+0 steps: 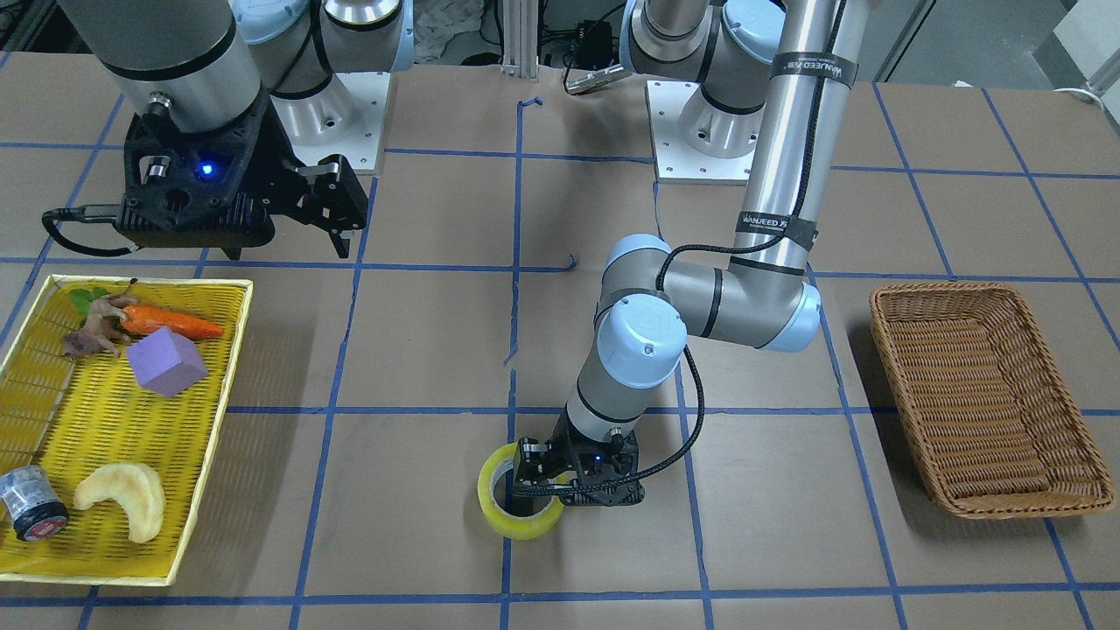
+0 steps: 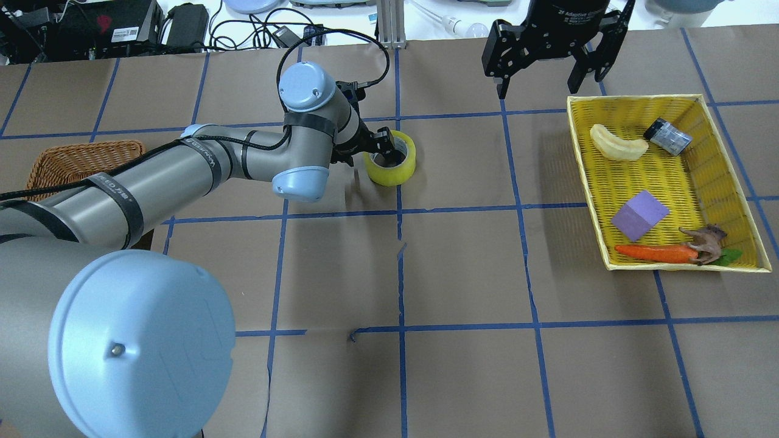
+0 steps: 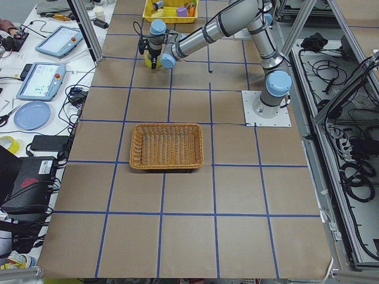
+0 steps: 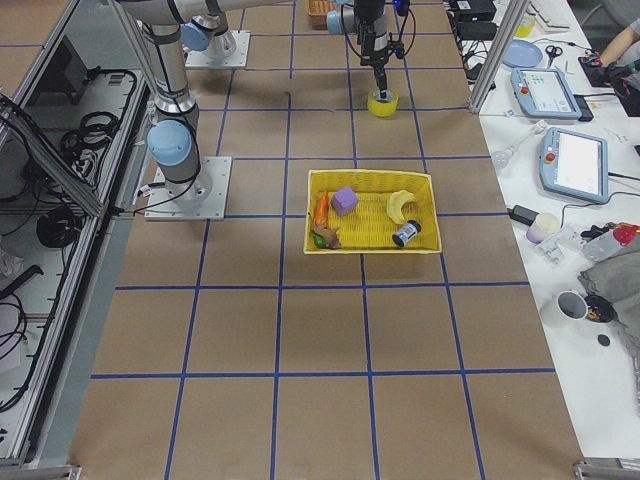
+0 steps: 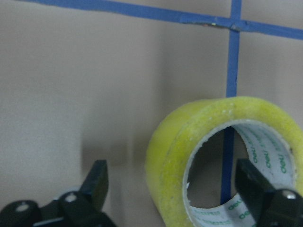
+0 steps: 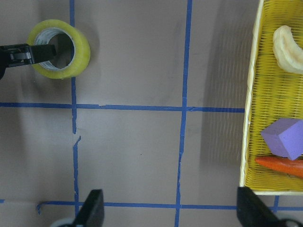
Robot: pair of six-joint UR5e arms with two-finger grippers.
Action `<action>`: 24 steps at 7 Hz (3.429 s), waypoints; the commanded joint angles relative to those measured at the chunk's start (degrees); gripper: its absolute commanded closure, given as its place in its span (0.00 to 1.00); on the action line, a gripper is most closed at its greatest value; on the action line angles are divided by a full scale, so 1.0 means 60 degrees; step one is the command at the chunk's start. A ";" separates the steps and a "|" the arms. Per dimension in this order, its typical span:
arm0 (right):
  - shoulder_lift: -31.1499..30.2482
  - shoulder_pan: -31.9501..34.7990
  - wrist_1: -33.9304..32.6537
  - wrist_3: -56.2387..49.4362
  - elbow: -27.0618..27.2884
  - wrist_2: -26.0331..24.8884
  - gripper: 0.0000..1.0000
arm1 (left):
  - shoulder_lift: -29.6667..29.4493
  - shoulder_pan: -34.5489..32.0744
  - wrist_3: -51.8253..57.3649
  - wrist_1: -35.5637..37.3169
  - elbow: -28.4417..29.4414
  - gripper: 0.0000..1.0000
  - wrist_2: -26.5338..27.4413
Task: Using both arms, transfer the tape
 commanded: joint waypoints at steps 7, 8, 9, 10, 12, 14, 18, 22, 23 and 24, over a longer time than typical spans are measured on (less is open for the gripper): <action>0.0000 0.0008 0.0131 -0.0009 0.0000 0.0013 0.00 | 0.2197 0.3007 0.3776 -0.5736 0.2039 1.00 0.1195; 0.0000 0.0008 0.0131 -0.0009 0.0015 0.0013 0.00 | 0.2463 0.4090 0.5267 -0.5870 0.1923 1.00 0.1505; 0.0000 0.0023 0.0131 -0.0009 0.0000 0.0013 0.00 | 0.2581 0.5464 0.6660 -0.6074 0.1792 1.00 0.1537; 0.0000 0.0023 0.0131 -0.0009 0.0000 0.0013 0.00 | 0.2495 0.6696 0.7965 -0.5946 0.1486 1.00 0.1537; 0.0000 0.0037 0.0131 0.0006 0.0029 0.0013 0.00 | 0.2334 0.8167 0.9280 -0.5653 0.0812 1.00 0.1523; -0.0015 0.0037 0.0116 0.0006 0.0117 -0.0002 0.00 | 0.2144 0.8728 0.9180 -0.5652 0.0430 1.00 0.1436; -0.0030 0.0037 0.0116 -0.0009 0.0117 0.0013 0.00 | 0.1995 0.8803 0.9092 -0.5168 0.0296 0.01 0.1552; -0.0044 -0.0006 0.0029 -0.0038 0.0277 0.0086 0.00 | 0.4026 0.8205 0.6877 -0.7748 0.1025 0.00 0.1552; -0.0073 -0.0021 0.0014 -0.0038 0.0322 0.0028 0.00 | 0.4584 0.7289 0.5588 -0.8762 0.1522 0.00 0.1523; -0.0102 0.0008 -0.0001 -0.0009 0.0322 0.0028 0.00 | 0.4981 0.5800 0.5314 -0.9279 0.1875 0.00 0.1508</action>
